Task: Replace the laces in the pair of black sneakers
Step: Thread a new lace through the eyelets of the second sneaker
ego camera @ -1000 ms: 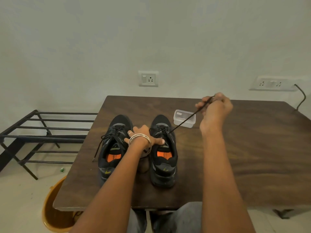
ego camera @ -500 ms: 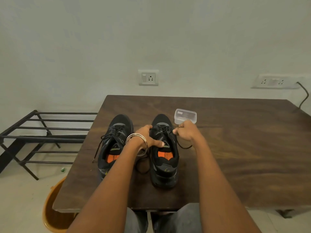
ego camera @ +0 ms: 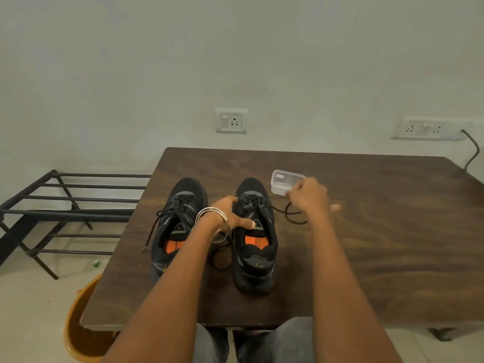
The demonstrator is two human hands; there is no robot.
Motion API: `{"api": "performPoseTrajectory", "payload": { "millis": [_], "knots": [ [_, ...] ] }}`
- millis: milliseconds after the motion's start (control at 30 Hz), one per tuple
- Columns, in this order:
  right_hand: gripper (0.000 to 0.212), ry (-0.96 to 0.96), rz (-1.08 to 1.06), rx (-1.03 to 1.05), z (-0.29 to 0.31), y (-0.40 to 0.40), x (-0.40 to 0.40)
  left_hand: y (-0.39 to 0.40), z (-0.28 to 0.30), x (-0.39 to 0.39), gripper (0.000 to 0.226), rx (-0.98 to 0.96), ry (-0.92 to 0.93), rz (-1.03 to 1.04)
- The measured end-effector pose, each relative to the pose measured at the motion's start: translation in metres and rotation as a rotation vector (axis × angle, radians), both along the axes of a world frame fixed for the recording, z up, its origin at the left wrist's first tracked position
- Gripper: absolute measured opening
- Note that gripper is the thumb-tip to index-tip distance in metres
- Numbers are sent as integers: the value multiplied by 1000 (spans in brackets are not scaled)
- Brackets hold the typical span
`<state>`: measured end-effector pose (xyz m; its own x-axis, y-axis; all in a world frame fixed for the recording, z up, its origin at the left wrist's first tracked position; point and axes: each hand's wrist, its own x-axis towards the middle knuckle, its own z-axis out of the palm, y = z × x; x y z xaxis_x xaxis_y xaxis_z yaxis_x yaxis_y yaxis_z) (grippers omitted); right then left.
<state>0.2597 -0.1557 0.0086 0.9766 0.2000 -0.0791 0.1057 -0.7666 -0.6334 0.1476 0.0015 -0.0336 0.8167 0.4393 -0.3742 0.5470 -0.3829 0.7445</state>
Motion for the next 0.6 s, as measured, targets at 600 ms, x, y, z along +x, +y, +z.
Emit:
{"api": "performPoseTrajectory", "payload": {
  "millis": [600],
  "knots": [
    [23,331,196,374,3,13,-15,-6,2,5,58,71,39,-34]
  ]
}}
